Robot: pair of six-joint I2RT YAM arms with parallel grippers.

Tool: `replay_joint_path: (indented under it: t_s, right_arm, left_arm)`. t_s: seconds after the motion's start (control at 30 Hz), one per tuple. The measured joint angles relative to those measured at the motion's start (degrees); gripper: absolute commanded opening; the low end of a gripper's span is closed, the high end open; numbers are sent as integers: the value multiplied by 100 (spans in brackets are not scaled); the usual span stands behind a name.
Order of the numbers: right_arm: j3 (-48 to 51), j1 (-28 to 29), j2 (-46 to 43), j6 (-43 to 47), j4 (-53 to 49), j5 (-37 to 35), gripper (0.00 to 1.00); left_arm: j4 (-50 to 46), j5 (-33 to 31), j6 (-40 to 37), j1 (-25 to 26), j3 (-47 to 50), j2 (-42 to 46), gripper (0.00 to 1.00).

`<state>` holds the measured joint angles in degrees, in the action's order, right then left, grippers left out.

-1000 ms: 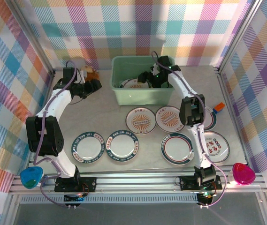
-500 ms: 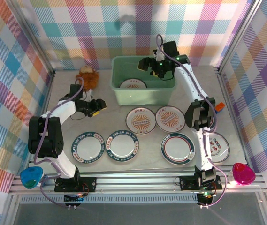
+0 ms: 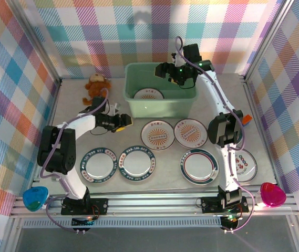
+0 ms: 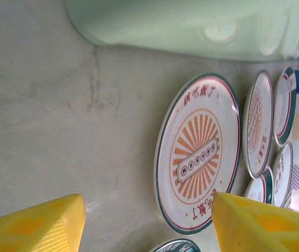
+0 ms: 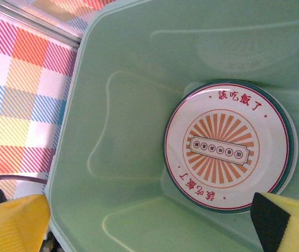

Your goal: Place the plates into the plastic bin on the countertop

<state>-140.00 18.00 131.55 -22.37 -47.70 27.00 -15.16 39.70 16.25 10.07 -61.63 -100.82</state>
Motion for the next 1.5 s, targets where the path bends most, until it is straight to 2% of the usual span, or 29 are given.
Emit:
replay_joint_path:
  t_s: [0.27,0.47,0.6,0.8,1.03,1.23,1.5]
  right_arm:
    - [385,199,-566,26,-46,-289,98]
    - [1156,284,-1366,59,4,-533,98]
    - [1740,297,-1840,98,133,-662,98]
    - [2144,258,-2100,262,201,-686,98]
    - [3093,2,-2638,339,448,-551,98]
    - [3383,-284,-2905,348,584,-409,98]
    - [3724,-452,-3058,361,785,-258,98]
  left_arm:
    - [289,181,26,221,216,-151,66]
    - [595,153,210,310,404,-273,66]
    - [938,-13,476,527,575,-275,66]
    - [1349,-332,896,903,671,-282,65]
    - [1539,-643,1145,1228,667,-387,64]
    - [1545,-776,1261,1307,546,-479,61]
    - [1410,-1010,1263,1517,249,-704,50]
